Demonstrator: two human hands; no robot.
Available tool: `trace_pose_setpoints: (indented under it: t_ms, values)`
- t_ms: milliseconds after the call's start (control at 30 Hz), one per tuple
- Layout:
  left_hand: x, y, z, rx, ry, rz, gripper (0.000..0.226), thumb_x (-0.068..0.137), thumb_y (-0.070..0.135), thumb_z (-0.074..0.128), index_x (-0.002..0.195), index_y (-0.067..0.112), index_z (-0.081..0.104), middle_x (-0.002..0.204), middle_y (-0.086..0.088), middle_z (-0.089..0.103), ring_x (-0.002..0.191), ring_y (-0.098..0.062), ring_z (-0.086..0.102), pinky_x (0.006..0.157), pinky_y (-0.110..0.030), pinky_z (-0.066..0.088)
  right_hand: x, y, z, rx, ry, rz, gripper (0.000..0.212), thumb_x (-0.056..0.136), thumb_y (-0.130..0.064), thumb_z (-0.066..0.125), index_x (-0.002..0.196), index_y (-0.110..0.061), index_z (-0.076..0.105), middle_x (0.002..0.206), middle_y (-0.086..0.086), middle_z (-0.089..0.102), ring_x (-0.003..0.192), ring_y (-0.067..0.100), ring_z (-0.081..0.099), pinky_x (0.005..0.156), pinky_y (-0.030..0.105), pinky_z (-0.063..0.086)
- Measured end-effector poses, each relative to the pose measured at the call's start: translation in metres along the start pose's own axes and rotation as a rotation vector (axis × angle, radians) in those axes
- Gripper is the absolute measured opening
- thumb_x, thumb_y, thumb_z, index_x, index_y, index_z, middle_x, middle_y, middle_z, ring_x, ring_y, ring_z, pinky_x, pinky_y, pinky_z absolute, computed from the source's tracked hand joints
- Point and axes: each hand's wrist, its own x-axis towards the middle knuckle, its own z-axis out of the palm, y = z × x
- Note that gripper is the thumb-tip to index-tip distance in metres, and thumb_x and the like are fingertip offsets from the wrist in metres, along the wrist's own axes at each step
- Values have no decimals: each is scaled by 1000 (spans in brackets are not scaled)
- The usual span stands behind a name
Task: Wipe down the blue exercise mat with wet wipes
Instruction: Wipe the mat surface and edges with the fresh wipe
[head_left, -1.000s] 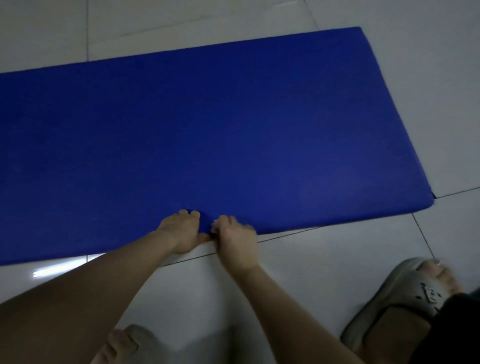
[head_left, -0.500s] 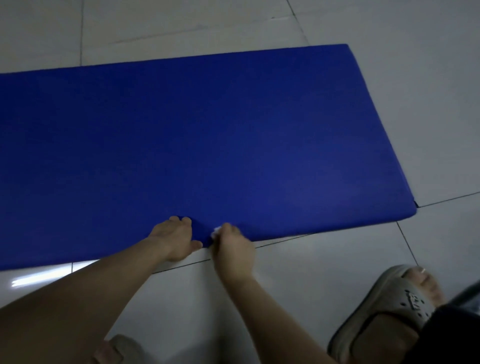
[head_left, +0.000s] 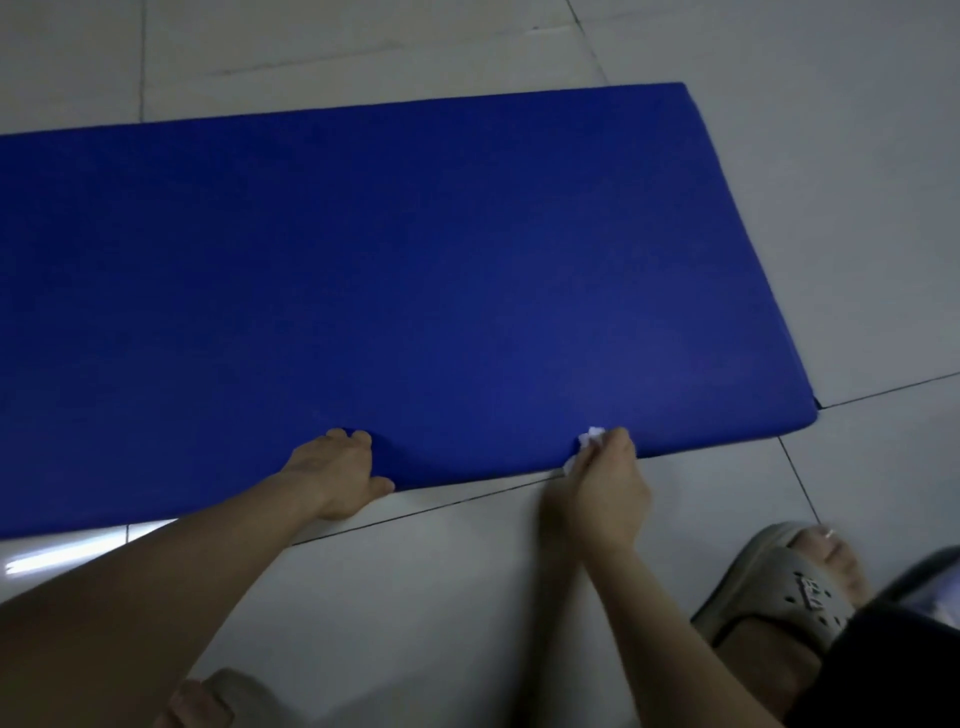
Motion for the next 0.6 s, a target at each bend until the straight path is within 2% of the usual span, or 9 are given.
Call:
trace_pose_setpoints:
  t_ms: [67,167,233,300,367,467,533,567,600]
  values:
    - [-1,0,-1,1,5,0,68,95,65,47,142,17,38,135,-8,45,116,-24,52,97,-36,48,-21,-22,26,30,-68,-80,18,103,-33,51,102,-16,53,101,8,61,78,32,65,67,39,46]
    - [0,0,-1,26,7,-4,68,95,66,47,139,15,39,134,-10,47,112,-25,53,92,-36,49,-61,-64,62,-77,-85,-416,16,91,-27,70,87,-16,59,79,4,62,56,25,60,54,35,46]
    - [-1,1,-1,43,11,-11,67,95,67,48,136,15,41,131,-10,48,107,-24,54,87,-35,49,-73,-80,71,-135,-122,-629,19,82,-24,76,81,-19,58,70,-1,60,51,19,56,56,33,46]
    - [0,0,0,45,15,-8,66,95,67,48,136,16,41,131,-9,49,106,-23,55,86,-35,49,-65,-77,64,-144,-156,-691,20,79,-23,77,81,-20,57,70,-2,61,55,19,57,60,32,45]
    - [-2,-1,1,25,27,9,66,96,67,46,138,16,39,133,-9,48,110,-24,54,90,-36,49,-47,-58,46,-134,-112,-629,20,78,-24,77,81,-21,58,74,-1,66,60,23,63,62,33,46]
    - [-9,-4,7,42,116,43,65,97,67,43,139,17,39,130,-7,49,110,-23,54,89,-36,51,-14,-15,7,-50,-51,-312,16,86,-23,70,84,-18,55,84,6,69,72,33,66,66,38,48]
    - [-13,-7,16,136,229,62,60,99,65,41,135,18,40,125,-6,51,100,-21,57,77,-33,52,4,11,-11,-40,-24,-133,18,97,-29,57,88,-16,48,90,12,65,77,39,63,67,41,44]
    - [-15,-8,22,198,309,111,54,99,62,47,129,17,44,117,-6,54,89,-20,59,67,-33,52,10,19,-14,-41,4,-82,20,100,-32,51,90,-15,47,92,12,63,76,38,61,66,40,42]
    - [-17,-8,27,258,357,201,47,95,55,62,118,16,50,102,-6,57,73,-19,59,53,-33,49,14,23,-14,-37,27,-48,22,102,-35,47,92,-15,47,94,11,62,75,35,60,64,38,39]
